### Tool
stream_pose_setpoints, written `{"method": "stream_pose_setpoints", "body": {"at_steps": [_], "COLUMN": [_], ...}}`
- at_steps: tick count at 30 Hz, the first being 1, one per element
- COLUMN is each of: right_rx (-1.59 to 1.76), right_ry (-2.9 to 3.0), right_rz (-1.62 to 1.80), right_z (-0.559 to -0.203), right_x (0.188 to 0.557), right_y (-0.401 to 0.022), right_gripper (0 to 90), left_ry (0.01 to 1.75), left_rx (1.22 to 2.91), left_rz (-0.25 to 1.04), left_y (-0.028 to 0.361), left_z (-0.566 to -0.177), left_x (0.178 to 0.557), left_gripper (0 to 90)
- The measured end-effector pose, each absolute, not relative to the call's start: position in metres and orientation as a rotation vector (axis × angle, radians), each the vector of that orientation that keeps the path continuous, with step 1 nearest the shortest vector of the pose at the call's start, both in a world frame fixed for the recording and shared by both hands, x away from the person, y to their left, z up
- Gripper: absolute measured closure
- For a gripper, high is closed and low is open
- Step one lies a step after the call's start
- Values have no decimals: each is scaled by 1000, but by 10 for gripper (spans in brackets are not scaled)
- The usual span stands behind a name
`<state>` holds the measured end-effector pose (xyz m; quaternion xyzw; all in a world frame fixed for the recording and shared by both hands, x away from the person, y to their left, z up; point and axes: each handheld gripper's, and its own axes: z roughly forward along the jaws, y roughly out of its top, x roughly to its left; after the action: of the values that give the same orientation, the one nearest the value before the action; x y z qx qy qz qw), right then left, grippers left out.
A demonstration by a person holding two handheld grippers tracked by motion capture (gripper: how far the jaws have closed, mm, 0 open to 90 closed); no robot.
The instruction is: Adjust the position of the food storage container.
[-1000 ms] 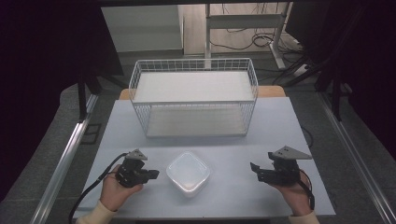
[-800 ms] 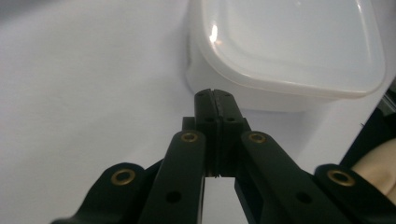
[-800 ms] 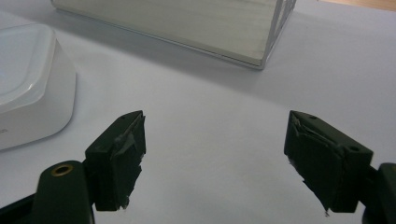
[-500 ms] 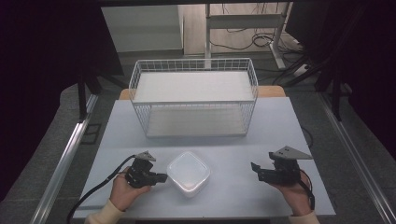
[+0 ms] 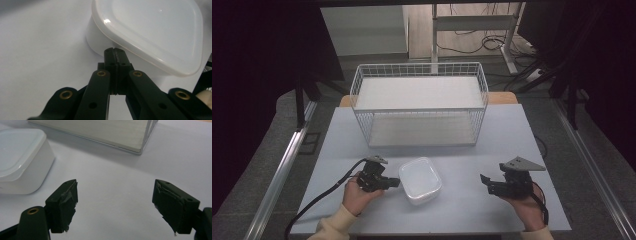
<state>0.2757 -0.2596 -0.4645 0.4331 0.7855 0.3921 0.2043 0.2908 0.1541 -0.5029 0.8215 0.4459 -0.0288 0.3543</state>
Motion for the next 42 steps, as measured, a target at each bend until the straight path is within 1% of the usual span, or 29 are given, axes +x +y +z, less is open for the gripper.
{"method": "stream_pose_setpoints", "body": {"at_steps": [9, 24, 27, 31, 33, 34, 36, 38, 40, 42], "right_rx": [1208, 1204, 1194, 1166, 1161, 1161, 1166, 1165, 1160, 1158], "right_ry": [2196, 2204, 2207, 2214, 2224, 2228, 2230, 2233, 2237, 2246], "right_rz": [1091, 1084, 1090, 1106, 1096, 1097, 1108, 1113, 1126, 1160], "right_z": [-466, -467, -467, -466, -467, -467, -467, -467, -467, -468], "right_x": [276, 277, 276, 275, 274, 274, 274, 274, 274, 273], "right_y": [-259, -258, -257, -255, -253, -253, -252, -251, -250, -248], "right_gripper": [208, 208, 208, 204, 205, 205, 205, 204, 201, 194], "left_ry": [1153, 1155, 1145, 1107, 1099, 1105, 1113, 1119, 1127, 1137], "left_rx": [2104, 2070, 2080, 2081, 2059, 2043, 2035, 2016, 1982, 1960], "left_rz": [-74, -94, -80, -10, 34, 50, 80, 77, 68, 75], "left_y": [141, 129, 130, 136, 141, 143, 149, 154, 160, 164], "left_z": [-502, -504, -502, -490, -484, -480, -475, -470, -466, -463], "left_x": [306, 316, 314, 304, 296, 292, 286, 281, 277, 274], "left_gripper": [898, 898, 897, 894, 818, 745, 639, 533, 459, 409]}}
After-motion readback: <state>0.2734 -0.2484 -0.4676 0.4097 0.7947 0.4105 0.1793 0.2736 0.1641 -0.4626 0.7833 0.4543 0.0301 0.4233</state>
